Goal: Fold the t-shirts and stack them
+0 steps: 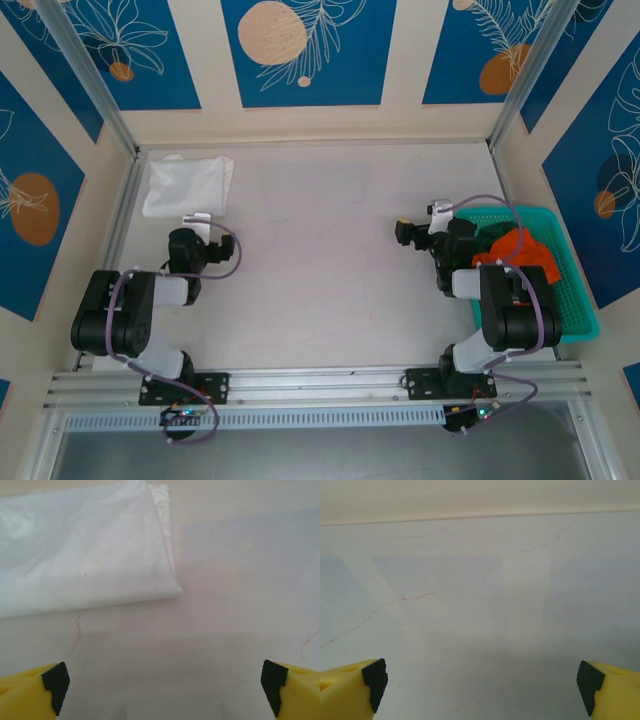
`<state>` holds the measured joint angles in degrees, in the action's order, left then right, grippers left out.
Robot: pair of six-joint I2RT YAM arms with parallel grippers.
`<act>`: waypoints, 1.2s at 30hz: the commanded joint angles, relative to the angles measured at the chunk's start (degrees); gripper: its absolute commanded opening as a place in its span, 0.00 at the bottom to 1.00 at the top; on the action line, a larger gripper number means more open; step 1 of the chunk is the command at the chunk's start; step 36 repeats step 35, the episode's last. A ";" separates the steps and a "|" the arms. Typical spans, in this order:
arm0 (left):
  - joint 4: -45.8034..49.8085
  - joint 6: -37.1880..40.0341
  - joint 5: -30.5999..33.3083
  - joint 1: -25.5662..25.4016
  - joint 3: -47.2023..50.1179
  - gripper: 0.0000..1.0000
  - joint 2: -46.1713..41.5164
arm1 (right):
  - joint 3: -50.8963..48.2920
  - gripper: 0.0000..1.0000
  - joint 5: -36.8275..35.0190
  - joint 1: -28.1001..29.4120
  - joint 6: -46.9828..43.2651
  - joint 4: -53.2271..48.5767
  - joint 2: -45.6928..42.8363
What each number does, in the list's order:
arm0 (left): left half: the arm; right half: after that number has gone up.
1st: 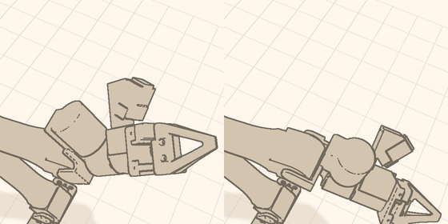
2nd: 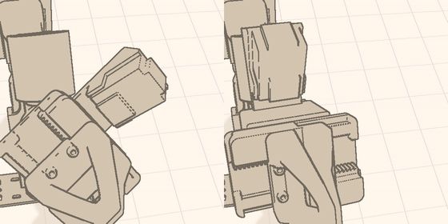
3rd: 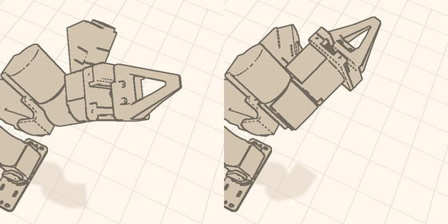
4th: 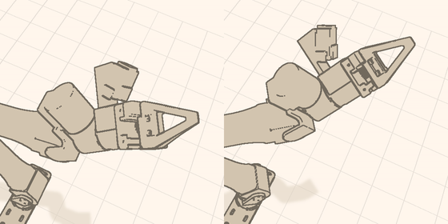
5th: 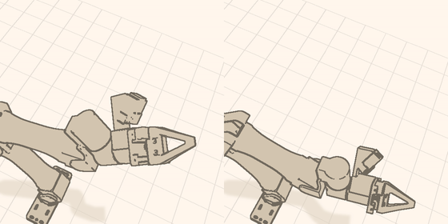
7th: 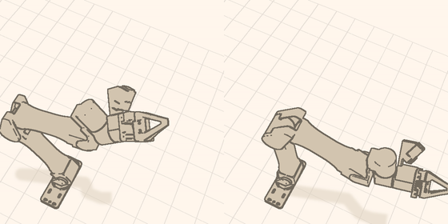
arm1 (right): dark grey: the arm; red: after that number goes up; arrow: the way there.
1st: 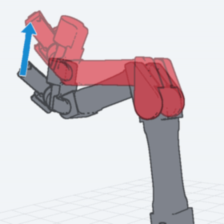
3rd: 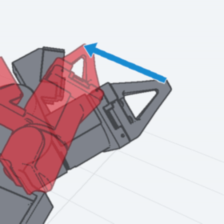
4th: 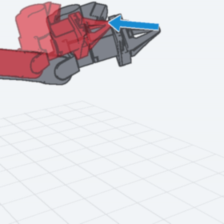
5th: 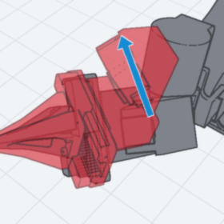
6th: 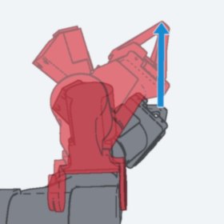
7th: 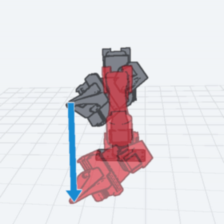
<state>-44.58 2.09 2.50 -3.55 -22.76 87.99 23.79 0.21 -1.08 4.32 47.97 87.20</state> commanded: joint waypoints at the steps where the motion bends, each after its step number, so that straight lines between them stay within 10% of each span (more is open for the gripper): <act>1: -2.05 0.64 -1.54 0.07 -0.92 1.00 0.26 | 0.23 0.99 -1.65 0.55 0.82 -1.94 0.10; 36: -2.62 0.64 -1.53 0.08 -0.53 1.00 0.08 | 0.21 0.99 -0.31 -0.31 1.39 -1.95 0.01</act>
